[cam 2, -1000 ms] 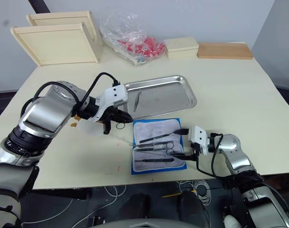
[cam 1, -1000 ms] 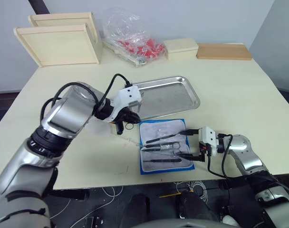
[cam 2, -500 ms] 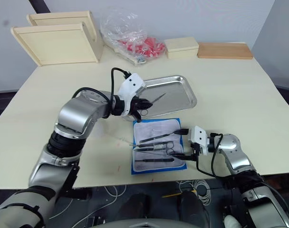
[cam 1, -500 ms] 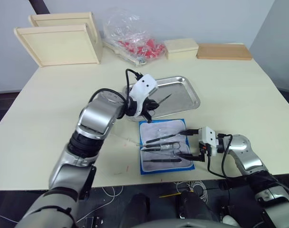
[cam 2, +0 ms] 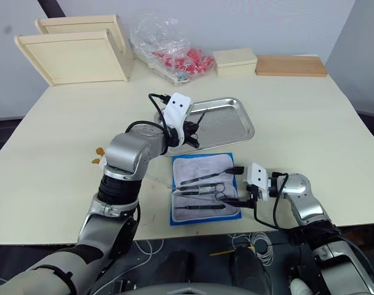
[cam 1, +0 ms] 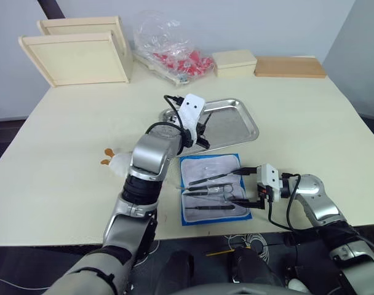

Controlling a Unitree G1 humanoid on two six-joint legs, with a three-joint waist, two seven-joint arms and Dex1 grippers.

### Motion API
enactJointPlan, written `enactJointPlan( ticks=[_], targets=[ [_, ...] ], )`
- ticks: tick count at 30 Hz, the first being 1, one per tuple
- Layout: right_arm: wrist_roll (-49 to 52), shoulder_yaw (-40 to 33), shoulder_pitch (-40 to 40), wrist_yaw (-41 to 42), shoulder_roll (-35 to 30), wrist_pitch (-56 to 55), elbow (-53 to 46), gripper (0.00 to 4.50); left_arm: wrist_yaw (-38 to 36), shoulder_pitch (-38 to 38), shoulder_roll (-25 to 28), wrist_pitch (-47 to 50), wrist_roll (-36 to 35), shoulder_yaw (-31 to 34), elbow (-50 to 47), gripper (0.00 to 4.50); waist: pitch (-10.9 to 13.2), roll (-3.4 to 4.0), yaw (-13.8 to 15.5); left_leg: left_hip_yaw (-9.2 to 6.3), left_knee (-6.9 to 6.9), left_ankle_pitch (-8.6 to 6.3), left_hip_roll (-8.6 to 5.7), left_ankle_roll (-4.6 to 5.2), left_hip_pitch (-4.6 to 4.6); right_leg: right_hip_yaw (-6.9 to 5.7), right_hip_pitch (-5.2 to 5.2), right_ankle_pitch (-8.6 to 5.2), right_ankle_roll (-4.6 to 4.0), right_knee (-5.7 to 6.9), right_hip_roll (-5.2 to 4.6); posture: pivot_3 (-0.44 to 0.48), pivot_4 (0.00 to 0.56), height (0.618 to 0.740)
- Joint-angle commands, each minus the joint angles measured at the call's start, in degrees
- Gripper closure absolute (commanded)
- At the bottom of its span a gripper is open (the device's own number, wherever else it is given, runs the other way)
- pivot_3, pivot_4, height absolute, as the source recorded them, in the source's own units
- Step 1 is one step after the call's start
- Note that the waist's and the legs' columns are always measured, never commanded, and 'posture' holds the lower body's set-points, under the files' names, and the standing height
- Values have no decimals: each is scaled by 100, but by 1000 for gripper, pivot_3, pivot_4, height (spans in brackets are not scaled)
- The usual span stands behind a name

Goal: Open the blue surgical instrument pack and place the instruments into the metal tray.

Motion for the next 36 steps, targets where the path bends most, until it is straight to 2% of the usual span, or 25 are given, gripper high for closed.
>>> enactJointPlan(
  ticks=[1,8,15,26,34,36],
  targets=[
    [-520,323,200,-27,-48,144,443,0,379,-72,-142,-288,128,249,143,4433,0,0,-1,0,0,0,0,0,0,0,0,0,0,0,0,0,150,740],
    [-524,307,204,-43,-50,129,467,0,978,35,-589,-537,67,818,513,4433,-1,-1,-1,0,0,0,-1,-2,1,0,0,0,1,-1,0,0,150,740],
    [-528,304,195,-71,-28,122,482,0,1406,-69,-882,-859,75,1113,1086,4433,-1,-2,1,-2,0,6,-6,-13,0,-3,1,1,7,-1,0,0,150,740],
    [-521,291,265,-124,-30,123,427,0,2133,-362,-1119,-1084,125,1478,2127,4433,-2,-4,-2,-5,0,9,-8,-18,0,-7,1,0,13,-1,1,0,150,740],
    [-522,288,275,-129,-46,117,421,0,2397,-478,-1215,-1154,3,1761,2400,4433,-3,-4,-1,-4,0,10,-9,-22,2,-7,2,1,15,-1,1,0,150,740],
    [-522,289,277,-135,-48,114,419,0,2493,-497,-1178,-1109,61,1758,2401,3890,-3,-4,-1,-5,-1,11,-9,-24,2,-7,2,1,16,-1,1,0,150,740]
  ],
)
